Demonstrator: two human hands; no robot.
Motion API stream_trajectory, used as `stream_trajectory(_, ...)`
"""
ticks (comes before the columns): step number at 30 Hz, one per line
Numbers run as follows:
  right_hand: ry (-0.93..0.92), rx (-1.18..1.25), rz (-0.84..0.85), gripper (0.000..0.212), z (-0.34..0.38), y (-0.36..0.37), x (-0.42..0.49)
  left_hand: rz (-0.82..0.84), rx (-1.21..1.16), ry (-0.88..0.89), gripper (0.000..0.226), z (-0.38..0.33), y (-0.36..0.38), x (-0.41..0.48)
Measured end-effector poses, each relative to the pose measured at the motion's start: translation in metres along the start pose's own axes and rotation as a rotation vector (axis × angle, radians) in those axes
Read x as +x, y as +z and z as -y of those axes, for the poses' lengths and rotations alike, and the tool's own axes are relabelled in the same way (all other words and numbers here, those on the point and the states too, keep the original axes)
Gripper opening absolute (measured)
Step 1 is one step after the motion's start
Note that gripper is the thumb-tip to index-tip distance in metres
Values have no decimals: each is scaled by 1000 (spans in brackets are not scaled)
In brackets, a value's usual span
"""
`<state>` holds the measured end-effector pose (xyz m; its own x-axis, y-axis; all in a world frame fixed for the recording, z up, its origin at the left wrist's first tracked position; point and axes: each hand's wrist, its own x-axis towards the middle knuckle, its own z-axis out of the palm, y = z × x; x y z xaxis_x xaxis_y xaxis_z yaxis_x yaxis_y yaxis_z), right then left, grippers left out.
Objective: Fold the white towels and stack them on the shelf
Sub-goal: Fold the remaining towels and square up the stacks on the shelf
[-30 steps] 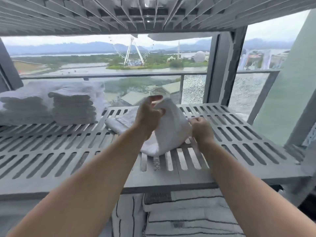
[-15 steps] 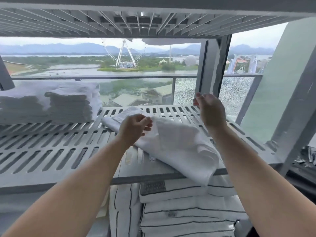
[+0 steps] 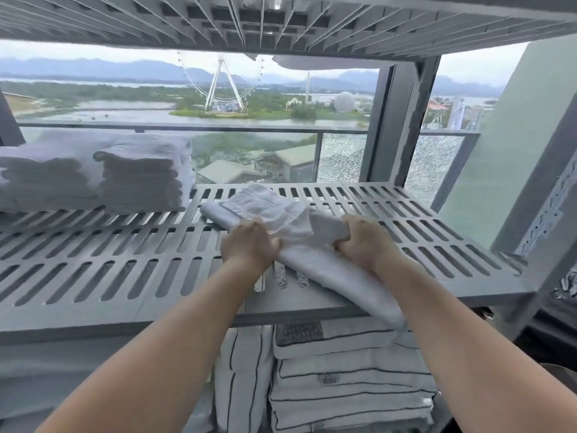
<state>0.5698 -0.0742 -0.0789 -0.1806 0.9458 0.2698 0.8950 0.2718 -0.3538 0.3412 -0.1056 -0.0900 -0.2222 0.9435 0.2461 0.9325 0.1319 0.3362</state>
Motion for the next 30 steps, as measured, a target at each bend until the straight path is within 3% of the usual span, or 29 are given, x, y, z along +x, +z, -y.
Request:
stream_trajectory(2,31,49,-104,13,-4,4,0,28,73,-69,61,-3,3,-2)
stream_trajectory(5,105,87,-147,9,-10,5,10,42,164,-98,66,-10,8,-5)
stream_trajectory(14,488,571,-177,20,-56,-13,57,256,208,-91,78,-68,24,-11)
stream_trajectory(16,579,538,-234,30,-73,-20,59,286,252,-121,82,-74,29,-7)
stream_trajectory(18,561,290,-381,44,-87,-22,56,297,285,-123,82,-75,35,-3)
stream_trajectory(21,228,134,-666,42,-82,-24,49,313,282,-70,78,-68,41,8)
stream_trajectory(23,-40,167,-527,27,-70,-26,51,343,280,-9,76,-59,39,19)
stream_trajectory(25,-202,211,-150,16,-56,-22,51,362,296,36,73,-50,32,28)
stream_trajectory(27,-233,166,154,13,-46,-12,48,359,366,37,69,-43,24,36)
stream_trajectory(30,-165,-127,175,31,-42,3,46,295,549,-16,59,-43,12,39)
